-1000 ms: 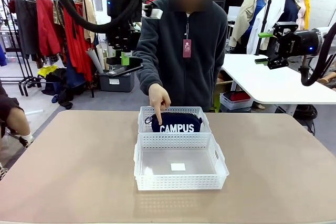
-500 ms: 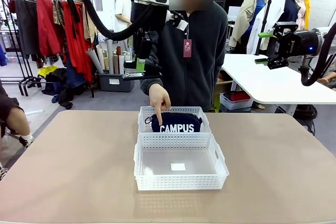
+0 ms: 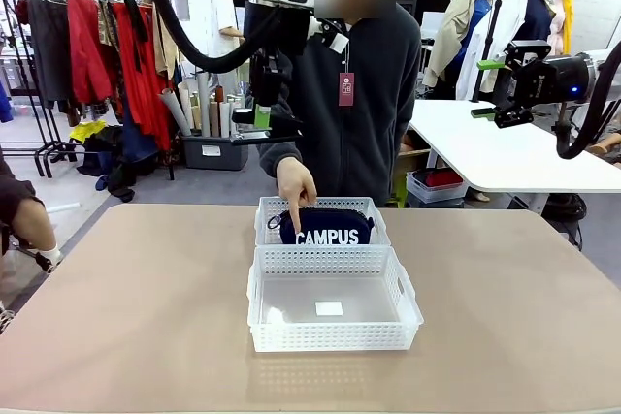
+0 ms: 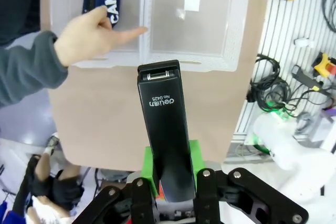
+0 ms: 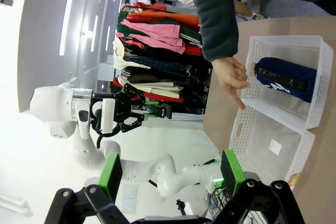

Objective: Distribute items into two baskets.
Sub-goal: Place the picked Stapler into the Organizing basket as instructed by the person.

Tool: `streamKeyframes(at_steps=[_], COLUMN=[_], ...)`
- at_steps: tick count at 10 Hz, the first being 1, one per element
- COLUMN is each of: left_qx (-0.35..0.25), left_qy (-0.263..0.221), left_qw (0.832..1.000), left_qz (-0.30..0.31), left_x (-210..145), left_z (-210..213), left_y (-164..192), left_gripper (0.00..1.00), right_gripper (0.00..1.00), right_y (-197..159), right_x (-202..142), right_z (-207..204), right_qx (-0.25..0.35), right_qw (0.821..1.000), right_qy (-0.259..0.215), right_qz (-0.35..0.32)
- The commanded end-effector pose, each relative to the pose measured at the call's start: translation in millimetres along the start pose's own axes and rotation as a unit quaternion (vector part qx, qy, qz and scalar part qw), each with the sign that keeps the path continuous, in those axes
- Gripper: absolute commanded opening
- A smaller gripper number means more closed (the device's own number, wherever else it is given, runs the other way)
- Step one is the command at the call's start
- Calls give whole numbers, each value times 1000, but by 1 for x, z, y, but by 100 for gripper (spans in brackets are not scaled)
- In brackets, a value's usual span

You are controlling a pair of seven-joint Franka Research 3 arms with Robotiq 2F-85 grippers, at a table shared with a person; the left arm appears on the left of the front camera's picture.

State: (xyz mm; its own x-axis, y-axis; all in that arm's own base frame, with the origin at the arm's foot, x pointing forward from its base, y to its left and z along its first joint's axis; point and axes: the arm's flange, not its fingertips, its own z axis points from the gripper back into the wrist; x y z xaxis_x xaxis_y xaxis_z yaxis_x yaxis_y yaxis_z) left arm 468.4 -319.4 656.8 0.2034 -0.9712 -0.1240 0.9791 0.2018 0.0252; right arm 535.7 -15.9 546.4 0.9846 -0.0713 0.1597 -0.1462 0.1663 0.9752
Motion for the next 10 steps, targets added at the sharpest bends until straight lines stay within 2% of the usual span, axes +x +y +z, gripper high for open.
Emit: streamKeyframes(at_steps=[1, 3, 7, 10], left_qx=[-2, -2, -79, -72], left_qy=[5, 2, -17, -11], left_qw=[1000, 1000, 992, 983], left_qz=[-14, -6, -100, -168], left_x=[5, 5, 46, 81], left_z=[-2, -2, -65, -110], left_y=[-7, -4, -7, -26], left_gripper=[0, 0, 0, 0], right_gripper=[100, 100, 100, 100], right_y=[2, 2, 2, 2], right_x=[0, 0, 0, 0], right_z=[0, 0, 0, 0], right_qx=[1, 1, 1, 1], right_qw=[1000, 1000, 1000, 1000], right_qy=[-1, -1, -1, -1], right_qz=[0, 0, 0, 0])
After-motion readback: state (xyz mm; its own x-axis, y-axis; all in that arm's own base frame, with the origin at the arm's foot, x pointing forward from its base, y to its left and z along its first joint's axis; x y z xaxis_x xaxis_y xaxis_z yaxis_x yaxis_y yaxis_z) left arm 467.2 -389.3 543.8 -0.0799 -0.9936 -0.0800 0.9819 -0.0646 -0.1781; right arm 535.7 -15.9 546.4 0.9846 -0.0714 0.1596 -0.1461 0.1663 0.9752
